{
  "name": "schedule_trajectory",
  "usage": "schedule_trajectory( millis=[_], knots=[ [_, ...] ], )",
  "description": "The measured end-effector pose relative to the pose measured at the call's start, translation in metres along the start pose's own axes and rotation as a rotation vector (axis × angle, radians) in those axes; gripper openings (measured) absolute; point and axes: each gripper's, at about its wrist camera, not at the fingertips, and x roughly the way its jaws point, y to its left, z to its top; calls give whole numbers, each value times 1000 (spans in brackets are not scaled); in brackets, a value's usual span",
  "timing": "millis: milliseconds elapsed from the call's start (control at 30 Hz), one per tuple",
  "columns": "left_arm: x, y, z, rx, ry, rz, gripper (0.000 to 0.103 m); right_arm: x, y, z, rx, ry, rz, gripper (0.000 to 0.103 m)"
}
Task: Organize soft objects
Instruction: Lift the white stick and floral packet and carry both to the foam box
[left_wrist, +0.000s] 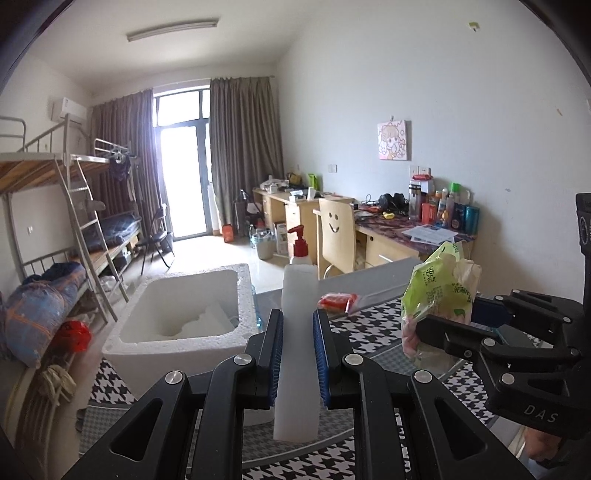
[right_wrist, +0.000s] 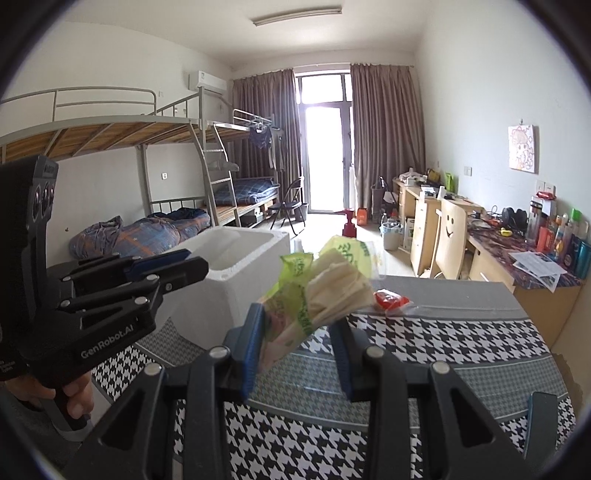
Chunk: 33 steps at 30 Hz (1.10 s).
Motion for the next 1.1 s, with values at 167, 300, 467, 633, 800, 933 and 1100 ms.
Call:
schedule_trajectory(
  millis=[167,300,467,633,800,933,1100],
  knots=[
    [1,5,9,-13,-22,17,18,2,6,8,-19,-17,-1,40],
    [3,12,13,-22,-26,28,18,4,11,15,-22,-23,10,40],
    [5,21,17,-38,-36,58,18,11,16,24,-30,-30,19,40],
    [9,29,20,-45,-41,77,18,22,20,31,-40,-25,28,40],
    [12,36,22,-56,-41,107,18,31,28,39,-64,-14,43,40],
    [14,42,20,-67,-34,131,18,38,34,42,-75,-4,73,40],
    [21,50,21,-93,-27,157,18,47,36,47,-84,5,93,40]
  ],
)
